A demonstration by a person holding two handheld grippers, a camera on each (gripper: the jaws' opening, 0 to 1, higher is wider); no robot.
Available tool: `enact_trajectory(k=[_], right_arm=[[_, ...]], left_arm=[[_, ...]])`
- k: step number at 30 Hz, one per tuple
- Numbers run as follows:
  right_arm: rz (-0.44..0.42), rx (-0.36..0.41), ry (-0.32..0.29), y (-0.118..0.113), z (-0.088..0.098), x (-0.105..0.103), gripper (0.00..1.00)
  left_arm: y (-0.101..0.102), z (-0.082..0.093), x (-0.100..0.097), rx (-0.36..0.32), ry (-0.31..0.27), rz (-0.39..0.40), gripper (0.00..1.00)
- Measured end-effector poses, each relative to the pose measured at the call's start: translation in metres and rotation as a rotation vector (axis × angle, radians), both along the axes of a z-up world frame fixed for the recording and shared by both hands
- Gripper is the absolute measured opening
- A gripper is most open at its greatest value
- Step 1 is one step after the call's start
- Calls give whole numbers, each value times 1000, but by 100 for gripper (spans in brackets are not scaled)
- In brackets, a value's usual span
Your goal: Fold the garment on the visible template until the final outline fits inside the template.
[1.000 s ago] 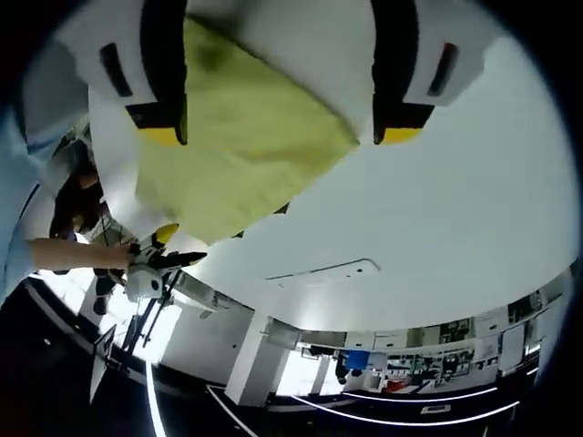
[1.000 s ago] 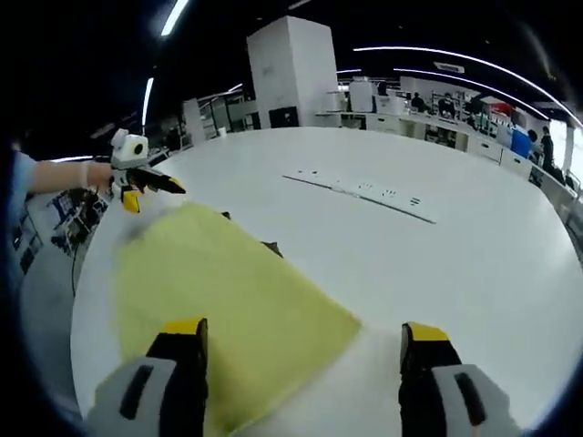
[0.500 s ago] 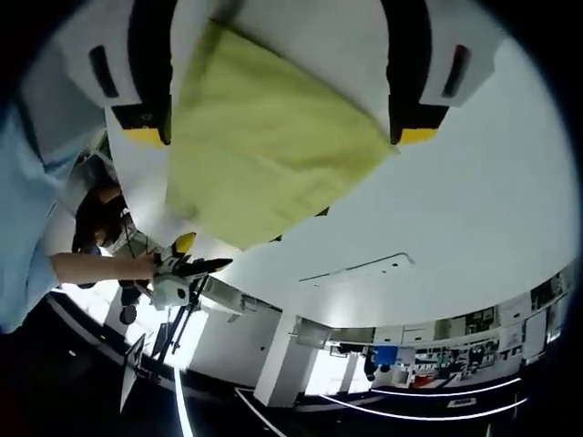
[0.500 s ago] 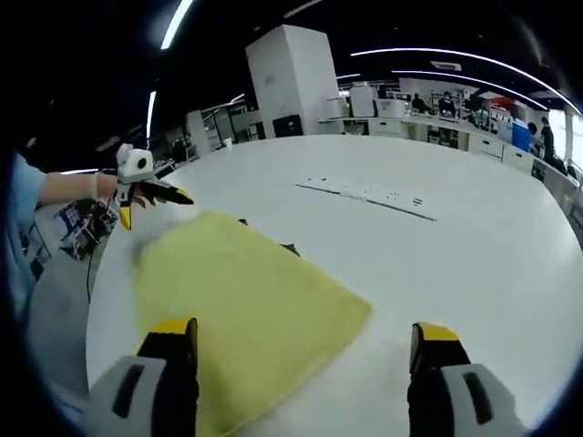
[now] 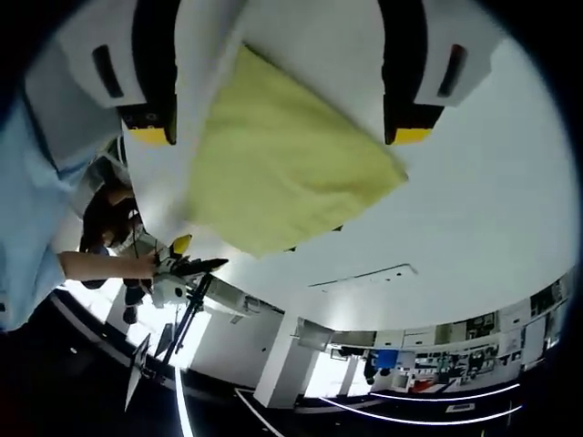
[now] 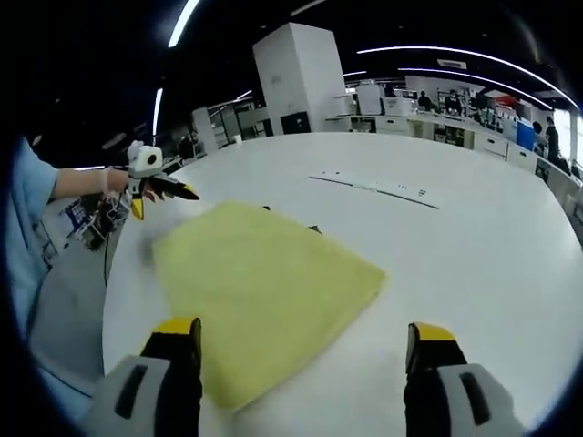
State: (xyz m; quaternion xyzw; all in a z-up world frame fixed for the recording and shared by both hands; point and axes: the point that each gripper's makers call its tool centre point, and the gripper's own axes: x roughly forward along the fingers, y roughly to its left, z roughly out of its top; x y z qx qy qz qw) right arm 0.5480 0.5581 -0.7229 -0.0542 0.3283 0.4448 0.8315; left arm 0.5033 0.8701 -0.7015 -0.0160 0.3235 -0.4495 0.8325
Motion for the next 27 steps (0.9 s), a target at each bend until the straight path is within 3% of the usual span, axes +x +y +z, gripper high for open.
enact_trajectory(k=[12, 17, 27], right_arm=[[-10, -3, 9, -11, 0, -35, 93], [-8, -9, 11, -17, -1, -47, 92], [-8, 1, 19, -16, -1, -56, 89]], left_arm=[[9, -7, -38, -21, 16, 26, 87], [11, -15, -54, -26, 50, 30, 84], [9, -15, -63, -33, 51, 39, 78]])
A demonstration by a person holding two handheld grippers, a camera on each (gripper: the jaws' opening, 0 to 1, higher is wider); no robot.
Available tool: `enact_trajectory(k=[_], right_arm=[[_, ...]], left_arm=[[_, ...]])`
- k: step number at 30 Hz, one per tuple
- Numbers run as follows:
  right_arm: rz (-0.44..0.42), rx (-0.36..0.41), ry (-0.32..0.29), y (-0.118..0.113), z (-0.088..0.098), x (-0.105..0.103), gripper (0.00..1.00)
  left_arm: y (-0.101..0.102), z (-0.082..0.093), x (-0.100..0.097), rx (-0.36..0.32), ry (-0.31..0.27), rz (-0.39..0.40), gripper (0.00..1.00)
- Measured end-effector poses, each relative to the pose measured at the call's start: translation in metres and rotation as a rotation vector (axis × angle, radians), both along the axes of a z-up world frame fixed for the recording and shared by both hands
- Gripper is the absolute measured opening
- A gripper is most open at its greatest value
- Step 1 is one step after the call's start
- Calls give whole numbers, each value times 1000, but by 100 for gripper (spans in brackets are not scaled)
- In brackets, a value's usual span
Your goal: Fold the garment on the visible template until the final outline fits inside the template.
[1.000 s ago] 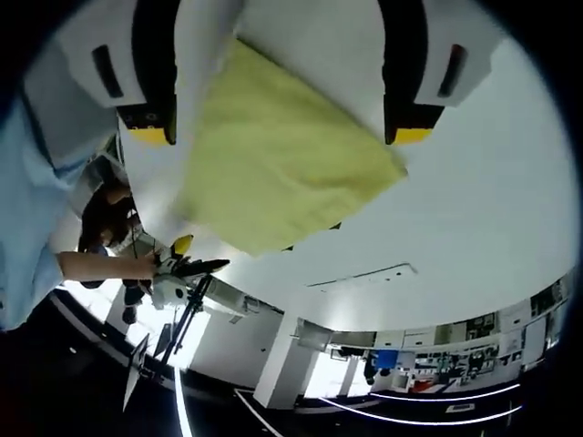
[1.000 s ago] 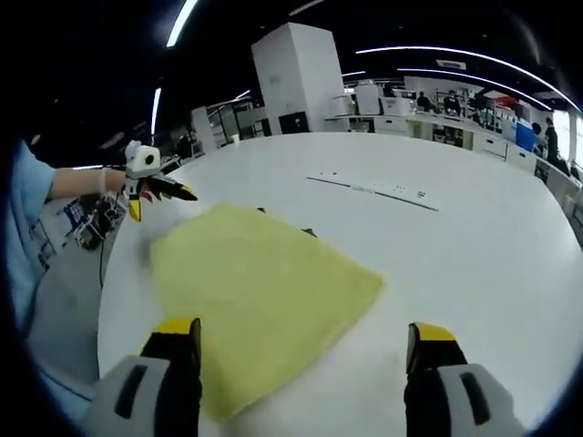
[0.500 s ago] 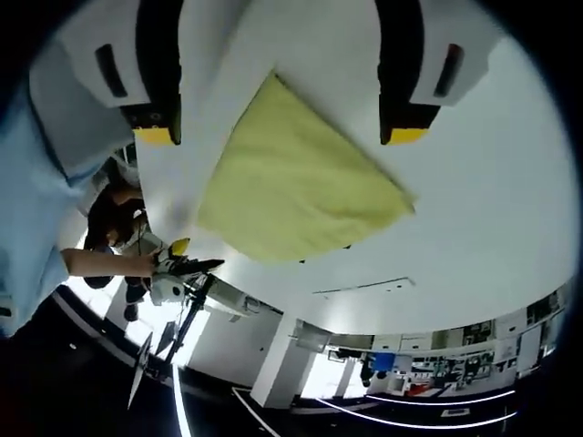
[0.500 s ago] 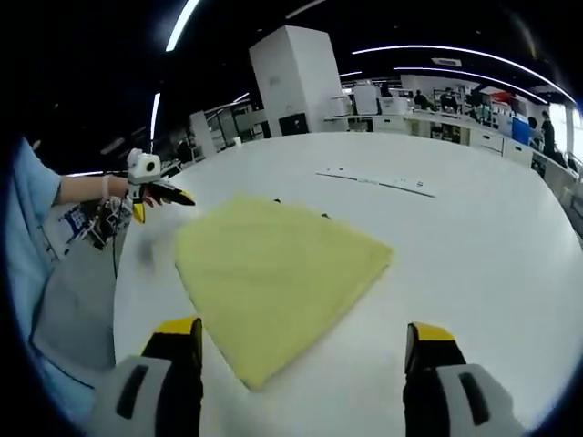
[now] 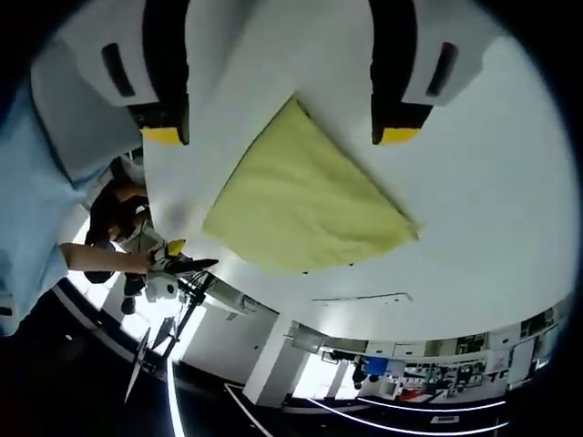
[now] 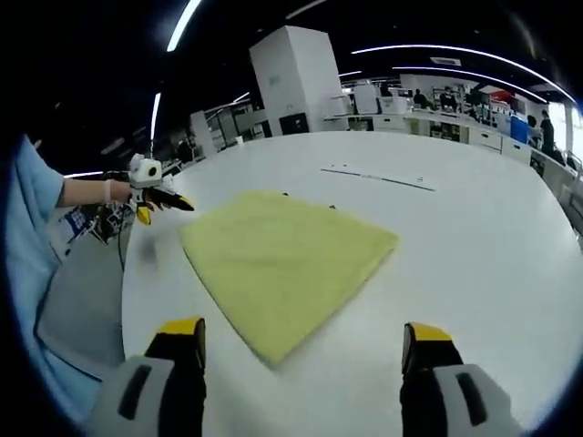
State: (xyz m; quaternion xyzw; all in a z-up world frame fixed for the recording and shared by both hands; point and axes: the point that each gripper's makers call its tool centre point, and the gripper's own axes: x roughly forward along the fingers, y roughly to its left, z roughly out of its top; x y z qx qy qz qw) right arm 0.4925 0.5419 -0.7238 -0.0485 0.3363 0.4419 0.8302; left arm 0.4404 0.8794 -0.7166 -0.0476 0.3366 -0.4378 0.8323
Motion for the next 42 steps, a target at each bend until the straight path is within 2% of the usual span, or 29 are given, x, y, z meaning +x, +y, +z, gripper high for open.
enact_trajectory(k=[4, 9, 13, 15, 17, 27, 29, 31, 42], right_arm=[[10, 5, 15, 1, -4, -7, 84], [23, -7, 58, 0, -15, -19, 69], [34, -22, 68, 1, -23, -28, 50], [58, -31, 76, 3, -26, -34, 39], [64, -33, 71, 5, -28, -35, 32], [55, -26, 75, 9, -37, -33, 17], [27, -12, 75, 8, -39, -30, 11], [25, -3, 83, 9, -40, -31, 7], [34, 7, 72, 13, -40, -32, 1]], left_arm=[[1, -2, -3, 2, 5, 4, 71], [4, -11, -9, 11, 29, 15, 62], [6, -18, -14, 11, 41, 25, 54], [8, -22, -15, 10, 64, 34, 51], [9, -22, -17, 1, 64, 39, 49], [10, -33, -17, 9, 84, 76, 38], [9, -36, -20, 8, 103, 81, 36], [8, -36, -16, -1, 89, 85, 32], [7, -37, -11, -13, 86, 119, 21]])
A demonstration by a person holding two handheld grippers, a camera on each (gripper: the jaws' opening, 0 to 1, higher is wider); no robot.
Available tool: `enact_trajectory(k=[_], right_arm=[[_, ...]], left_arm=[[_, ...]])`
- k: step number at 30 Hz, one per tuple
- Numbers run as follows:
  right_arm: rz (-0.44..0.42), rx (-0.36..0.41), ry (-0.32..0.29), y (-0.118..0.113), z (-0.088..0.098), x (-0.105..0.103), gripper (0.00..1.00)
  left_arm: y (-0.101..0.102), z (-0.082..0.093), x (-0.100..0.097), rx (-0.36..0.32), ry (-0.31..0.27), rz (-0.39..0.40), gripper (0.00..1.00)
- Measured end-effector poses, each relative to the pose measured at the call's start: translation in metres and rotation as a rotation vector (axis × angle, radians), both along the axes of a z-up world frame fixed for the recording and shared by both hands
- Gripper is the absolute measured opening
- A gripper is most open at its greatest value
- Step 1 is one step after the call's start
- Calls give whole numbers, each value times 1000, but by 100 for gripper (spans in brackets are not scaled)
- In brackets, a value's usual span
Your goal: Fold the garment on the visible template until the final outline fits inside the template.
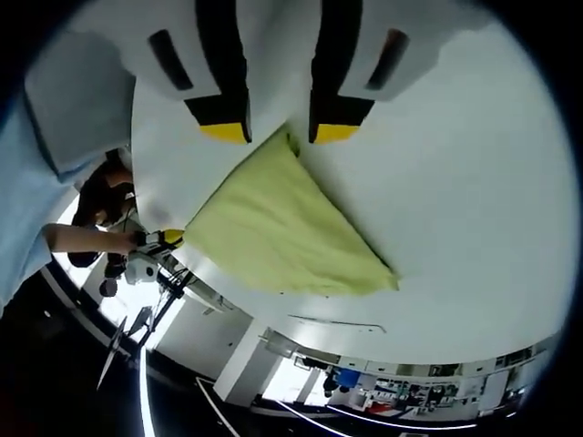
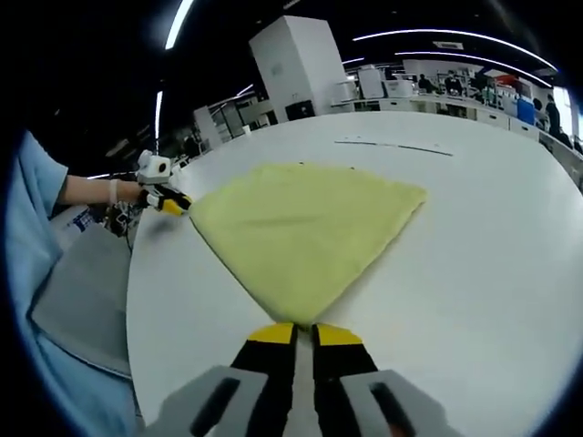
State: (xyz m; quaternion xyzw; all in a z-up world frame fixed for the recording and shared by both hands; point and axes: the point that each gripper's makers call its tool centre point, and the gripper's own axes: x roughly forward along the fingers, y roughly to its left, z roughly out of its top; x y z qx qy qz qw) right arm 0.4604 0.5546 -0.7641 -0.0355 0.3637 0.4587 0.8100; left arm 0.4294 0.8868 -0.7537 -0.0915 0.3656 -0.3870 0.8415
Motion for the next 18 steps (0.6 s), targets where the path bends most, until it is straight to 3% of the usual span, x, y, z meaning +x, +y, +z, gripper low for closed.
enact_trajectory(k=[9, 18], right_arm=[[43, -27, -41, -1, 3, -5, 0], [128, -33, -94, -6, 19, -10, 0]], left_arm=[[-1, -8, 0, 32, 0, 6, 0], [3, 0, -2, 24, -9, 2, 0]])
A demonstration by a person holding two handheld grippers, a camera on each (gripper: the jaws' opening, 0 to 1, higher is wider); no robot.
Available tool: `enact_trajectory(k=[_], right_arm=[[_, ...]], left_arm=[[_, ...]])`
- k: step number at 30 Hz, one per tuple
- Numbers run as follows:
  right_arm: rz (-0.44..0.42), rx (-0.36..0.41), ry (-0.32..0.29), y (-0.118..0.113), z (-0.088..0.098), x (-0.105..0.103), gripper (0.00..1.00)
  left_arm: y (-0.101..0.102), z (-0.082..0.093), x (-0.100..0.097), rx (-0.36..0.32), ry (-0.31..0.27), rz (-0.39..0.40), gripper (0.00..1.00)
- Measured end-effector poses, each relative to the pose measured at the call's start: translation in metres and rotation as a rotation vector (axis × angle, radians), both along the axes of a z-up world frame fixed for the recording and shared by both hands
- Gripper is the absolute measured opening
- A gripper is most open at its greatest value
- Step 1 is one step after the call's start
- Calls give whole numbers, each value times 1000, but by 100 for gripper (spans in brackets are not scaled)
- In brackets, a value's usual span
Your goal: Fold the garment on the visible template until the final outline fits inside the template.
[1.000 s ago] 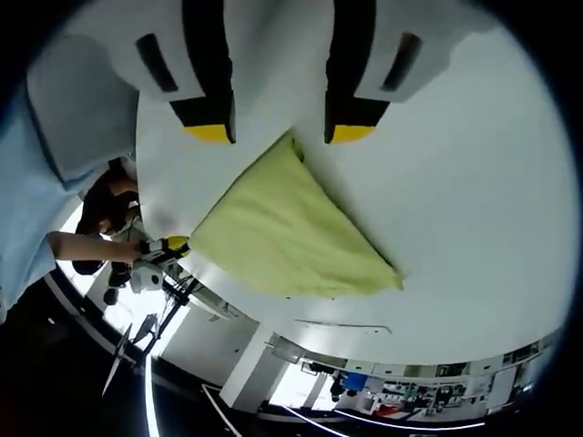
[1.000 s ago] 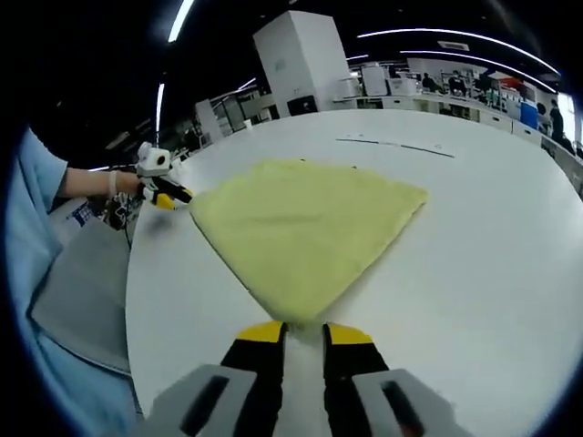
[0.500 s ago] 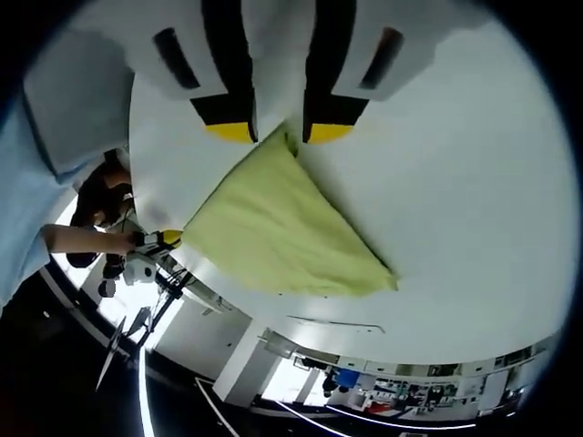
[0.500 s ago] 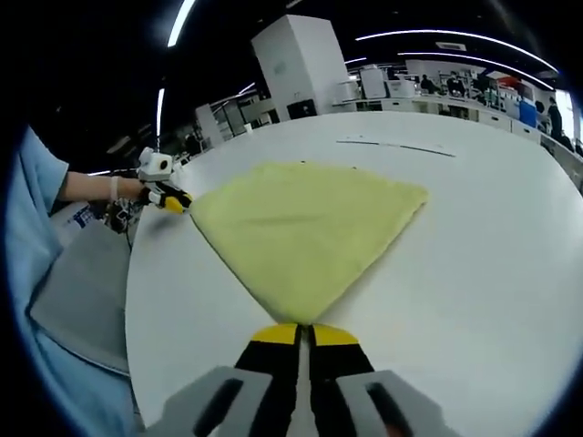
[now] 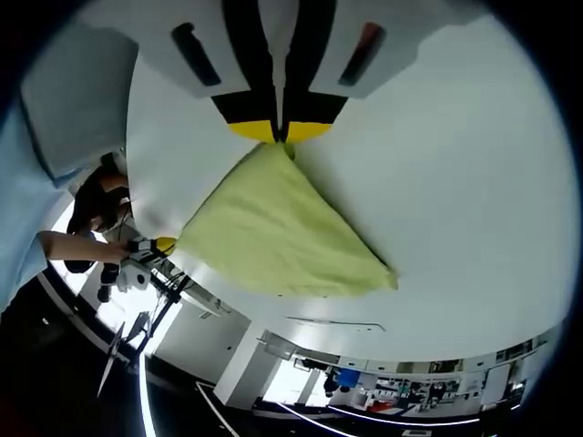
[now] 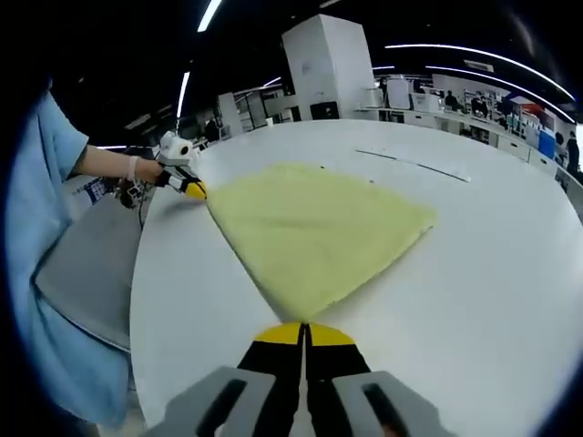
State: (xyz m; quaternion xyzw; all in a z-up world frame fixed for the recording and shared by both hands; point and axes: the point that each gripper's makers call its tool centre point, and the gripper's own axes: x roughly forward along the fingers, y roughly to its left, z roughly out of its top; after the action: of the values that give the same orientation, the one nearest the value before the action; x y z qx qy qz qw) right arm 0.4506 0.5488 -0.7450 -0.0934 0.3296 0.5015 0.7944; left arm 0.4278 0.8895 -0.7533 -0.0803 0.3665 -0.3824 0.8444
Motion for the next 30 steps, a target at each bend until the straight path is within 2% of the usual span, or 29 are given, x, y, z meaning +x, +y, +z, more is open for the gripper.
enact_trajectory(k=[7, 15, 20, 30], right_arm=[[26, 0, 20, -1, 1, -18, 0], [12, 18, 58, -8, -6, -46, 0], [0, 27, 80, -13, -8, -56, 0], [-26, 23, 91, -14, -9, -64, 0]], left_arm=[[2, -2, -16, -9, 24, 5, 0], [-1, -7, -46, -23, 56, 13, 0], [-6, -6, -61, -33, 58, 16, 0], [-6, -9, -66, -65, 64, 70, 0]])
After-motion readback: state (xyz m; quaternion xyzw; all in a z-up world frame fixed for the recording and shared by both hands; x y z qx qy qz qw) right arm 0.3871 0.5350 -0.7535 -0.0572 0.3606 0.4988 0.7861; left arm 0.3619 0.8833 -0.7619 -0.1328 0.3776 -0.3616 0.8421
